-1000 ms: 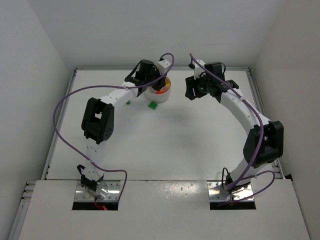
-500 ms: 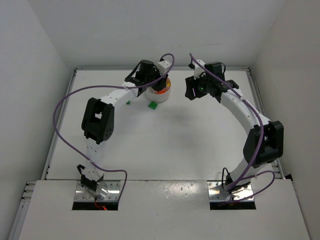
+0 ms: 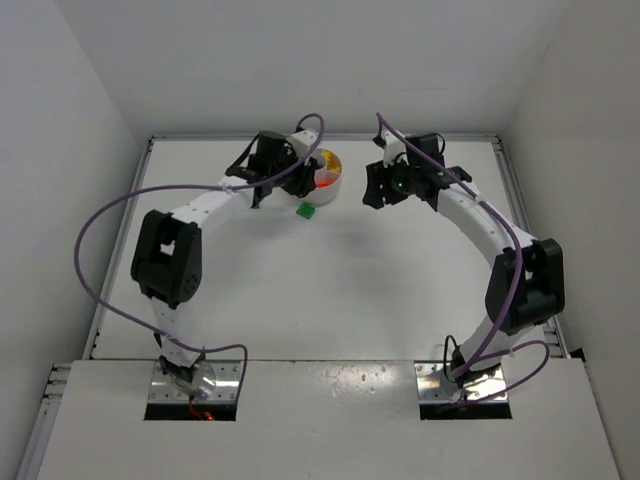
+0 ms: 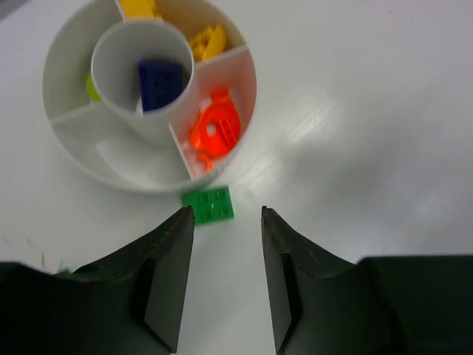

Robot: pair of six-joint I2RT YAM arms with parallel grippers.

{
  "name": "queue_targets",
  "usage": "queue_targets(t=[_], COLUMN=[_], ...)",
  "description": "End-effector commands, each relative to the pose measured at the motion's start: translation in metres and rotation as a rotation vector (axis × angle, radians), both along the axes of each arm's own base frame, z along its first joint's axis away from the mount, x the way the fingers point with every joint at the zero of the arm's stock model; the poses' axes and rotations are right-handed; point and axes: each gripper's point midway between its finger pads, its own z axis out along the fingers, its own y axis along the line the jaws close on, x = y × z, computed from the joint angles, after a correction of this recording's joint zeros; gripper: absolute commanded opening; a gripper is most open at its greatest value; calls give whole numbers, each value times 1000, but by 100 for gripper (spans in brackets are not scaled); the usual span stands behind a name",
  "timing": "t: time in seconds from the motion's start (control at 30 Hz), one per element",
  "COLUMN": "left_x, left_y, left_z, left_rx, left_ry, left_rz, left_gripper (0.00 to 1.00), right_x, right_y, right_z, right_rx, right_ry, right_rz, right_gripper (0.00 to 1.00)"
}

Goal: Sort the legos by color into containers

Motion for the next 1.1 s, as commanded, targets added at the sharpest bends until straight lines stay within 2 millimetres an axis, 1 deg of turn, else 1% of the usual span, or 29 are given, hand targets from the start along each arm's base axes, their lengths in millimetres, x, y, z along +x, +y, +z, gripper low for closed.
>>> queue_targets(t=[0.0,0.03,0.1,0.13,0.17,0.2,0.23,0.27,0.3,0.33,0.37,0.4,0.43,0.5,0.53,0.57,0.6,0.63,0.67,0.7,0.73,0.77,0.8,0.83,0.93,1.0,1.03,1.07], left_x=[-27,-43,-52,-60,-58,-58,-62,-61,-61,-67,-63,-64,-68,-67,-66,-68,-63,-61,-56,-52,-49,-45,-46,-42,-31,-25,-25,-25], left_y=[23,30,34,38,42,43,45,41,39,41,37,35,26,21,18,14,12,11,6,4,4,3,4,6,10,20,20,20], left_z=[19,5,-1,-17,-16,-21,-29,-33,-37,-46,-43,-45,-46,-57,-62,-73,-73,-76,-82,-82,-86,-85,-96,-98,-92,-100,-100,-106], left_rx=[-37,-23,-36,-39,-49,-59,-77,-91,-134,-136,-157,-161,-160,-123,-102,-84,-80,-69,-53,-57,-50,-53,-40,-35,-71,-83,-83,-76], left_ry=[3,35,42,80,65,76,105,101,106,136,101,94,83,69,58,70,57,56,54,47,50,38,57,48,17,37,37,47], left_rz=[54,55,74,100,139,160,191,203,225,237,251,261,246,250,239,225,218,213,210,210,218,226,226,241,292,340,340,341], left_gripper=[48,52,57,62,66,74,88,92,96,99,99,99,99,99,99,99,99,99,99,99,99,99,99,99,99,98,98,98], right_x=[10,11,11,11,11,9,9,10,9,9,10,10,10,10,11,11,11,11,11,12,12,14,14,14,14,13,13,13], right_y=[10,10,10,10,10,10,10,9,8,8,7,7,7,7,7,7,7,7,7,7,7,8,8,8,8,6,6,6], right_z=[19,19,19,19,19,15,15,14,18,18,18,18,18,18,14,14,10,10,10,6,6,10,10,10,10,6,6,6], right_rx=[80,78,78,78,78,76,76,70,73,73,66,66,66,66,63,63,61,61,61,58,58,61,61,61,61,53,53,53], right_ry=[-35,-27,-27,-27,-27,-18,-18,-20,-29,-29,-31,-31,-31,-31,-22,-22,-14,-13,-13,-5,-5,-13,-13,-13,-13,-6,-6,-6], right_rz=[4,3,3,3,3,3,3,-4,-4,-4,-12,-12,-12,-12,-12,-12,-12,-12,-12,-13,-13,-12,-12,-12,-12,-20,-20,-20], right_gripper=[56,56,56,56,56,56,56,56,56,56,56,56,56,56,56,56,56,56,56,56,56,56,56,56,56,56,56,56])
